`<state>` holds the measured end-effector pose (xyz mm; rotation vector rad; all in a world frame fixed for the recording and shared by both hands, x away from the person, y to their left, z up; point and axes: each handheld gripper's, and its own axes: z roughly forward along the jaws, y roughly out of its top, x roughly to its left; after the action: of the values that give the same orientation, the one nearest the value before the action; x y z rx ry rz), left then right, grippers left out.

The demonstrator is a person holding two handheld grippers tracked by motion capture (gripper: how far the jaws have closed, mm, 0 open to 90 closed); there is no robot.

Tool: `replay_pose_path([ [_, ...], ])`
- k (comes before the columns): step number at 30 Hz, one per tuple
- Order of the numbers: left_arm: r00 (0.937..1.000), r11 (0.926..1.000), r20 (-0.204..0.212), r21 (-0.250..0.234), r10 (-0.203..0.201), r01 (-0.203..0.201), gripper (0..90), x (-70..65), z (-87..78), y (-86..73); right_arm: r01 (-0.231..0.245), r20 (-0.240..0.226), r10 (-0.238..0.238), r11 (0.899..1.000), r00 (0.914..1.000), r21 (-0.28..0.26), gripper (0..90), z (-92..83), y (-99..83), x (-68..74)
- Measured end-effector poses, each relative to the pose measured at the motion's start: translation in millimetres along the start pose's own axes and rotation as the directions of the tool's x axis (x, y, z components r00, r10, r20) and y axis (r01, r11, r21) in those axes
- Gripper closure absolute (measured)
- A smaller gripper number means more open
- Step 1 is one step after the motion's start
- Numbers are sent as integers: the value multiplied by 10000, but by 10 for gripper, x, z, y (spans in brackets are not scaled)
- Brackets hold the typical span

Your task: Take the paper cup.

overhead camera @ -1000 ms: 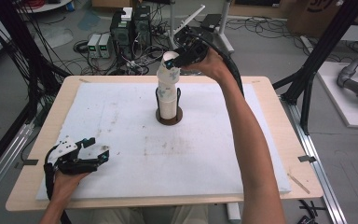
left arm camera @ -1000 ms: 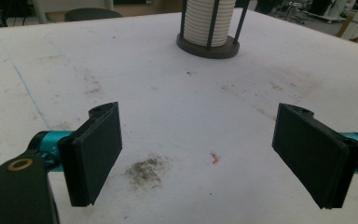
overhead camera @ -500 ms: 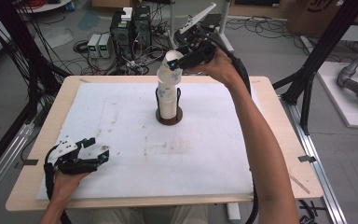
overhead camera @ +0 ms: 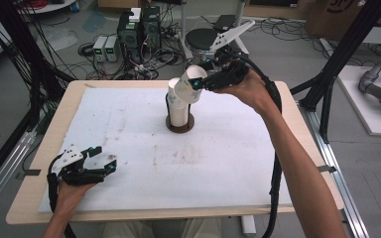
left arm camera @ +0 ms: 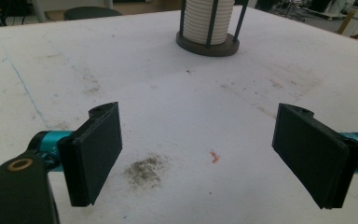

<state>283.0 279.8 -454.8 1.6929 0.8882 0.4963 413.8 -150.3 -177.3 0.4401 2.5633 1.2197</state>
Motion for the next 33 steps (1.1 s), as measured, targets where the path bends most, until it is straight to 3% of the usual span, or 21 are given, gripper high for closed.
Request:
replay_pose_path([
  [6,10000,10000,-14,37,49,-49,158,-6,6,1,222,-195,-223,9997,9996,-56,381,-12,-38,112],
  [12,10000,10000,-16,1,92,-92,158,-15,6,0,201,-502,-227,9984,9985,-521,381,-2,-167,226],
  [19,10000,10000,-16,7,79,-79,158,-15,4,1,-15,-712,-42,9969,9975,-789,381,1,-382,329],
  [26,9999,9999,-13,-39,123,-124,158,-17,0,-1,-284,-607,194,9882,9980,-1507,381,-50,-614,420],
  [33,9999,9999,-38,-25,154,-154,158,-22,0,-2,-597,-646,494,9837,9967,-1693,381,2,-783,486],
])
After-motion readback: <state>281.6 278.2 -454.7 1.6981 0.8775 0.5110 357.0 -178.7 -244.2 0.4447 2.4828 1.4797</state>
